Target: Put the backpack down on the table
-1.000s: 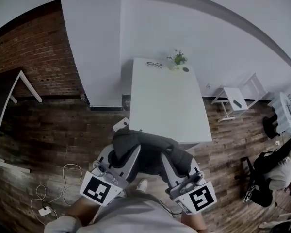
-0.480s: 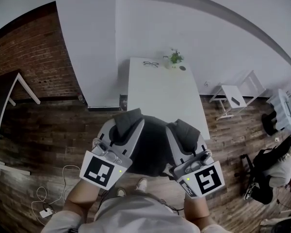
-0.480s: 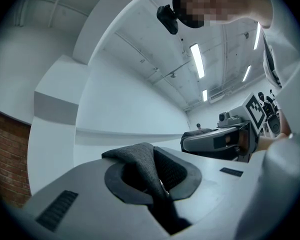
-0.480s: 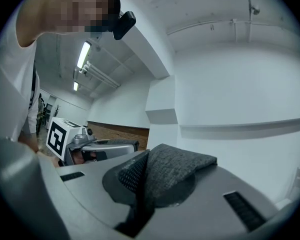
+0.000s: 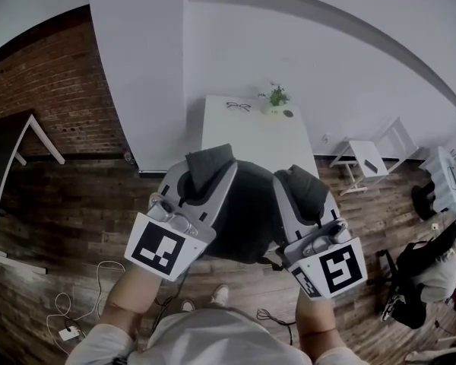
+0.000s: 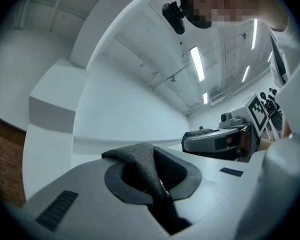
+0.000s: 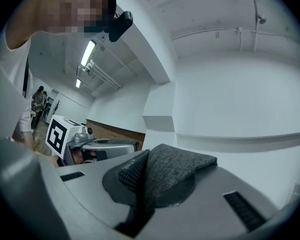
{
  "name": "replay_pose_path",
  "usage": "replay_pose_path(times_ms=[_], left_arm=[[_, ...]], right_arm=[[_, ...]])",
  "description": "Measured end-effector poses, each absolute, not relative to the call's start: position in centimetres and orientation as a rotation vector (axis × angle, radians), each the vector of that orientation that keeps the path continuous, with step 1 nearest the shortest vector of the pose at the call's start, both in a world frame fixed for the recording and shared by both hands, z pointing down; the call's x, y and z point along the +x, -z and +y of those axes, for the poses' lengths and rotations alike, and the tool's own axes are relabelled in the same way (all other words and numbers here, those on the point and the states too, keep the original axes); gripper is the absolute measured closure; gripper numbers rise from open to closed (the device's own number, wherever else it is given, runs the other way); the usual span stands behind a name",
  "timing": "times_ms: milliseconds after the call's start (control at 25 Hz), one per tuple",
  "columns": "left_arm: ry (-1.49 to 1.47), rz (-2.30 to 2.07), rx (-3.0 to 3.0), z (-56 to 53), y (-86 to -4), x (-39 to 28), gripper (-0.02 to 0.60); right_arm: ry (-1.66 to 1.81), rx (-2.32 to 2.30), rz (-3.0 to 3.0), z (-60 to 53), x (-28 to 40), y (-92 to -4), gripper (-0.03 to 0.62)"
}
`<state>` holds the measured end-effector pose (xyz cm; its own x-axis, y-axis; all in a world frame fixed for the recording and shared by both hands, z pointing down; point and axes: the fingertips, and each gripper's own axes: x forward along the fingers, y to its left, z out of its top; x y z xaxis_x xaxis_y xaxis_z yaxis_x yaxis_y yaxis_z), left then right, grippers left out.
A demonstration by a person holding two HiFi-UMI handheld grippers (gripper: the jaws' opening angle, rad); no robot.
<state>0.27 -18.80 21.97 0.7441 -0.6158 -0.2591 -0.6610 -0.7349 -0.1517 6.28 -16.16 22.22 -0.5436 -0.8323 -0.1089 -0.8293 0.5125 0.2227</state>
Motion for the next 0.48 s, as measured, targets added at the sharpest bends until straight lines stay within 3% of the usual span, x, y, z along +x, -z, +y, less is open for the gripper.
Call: replay_pose_path(times_ms=[480], left_arm=[[-0.255,1.050,-2.643,-24.7,-21.9,3.1,0.532]], right_arm=[[0.437,1.464,-2.736,-22.9,9.5,-22.1,0.548]])
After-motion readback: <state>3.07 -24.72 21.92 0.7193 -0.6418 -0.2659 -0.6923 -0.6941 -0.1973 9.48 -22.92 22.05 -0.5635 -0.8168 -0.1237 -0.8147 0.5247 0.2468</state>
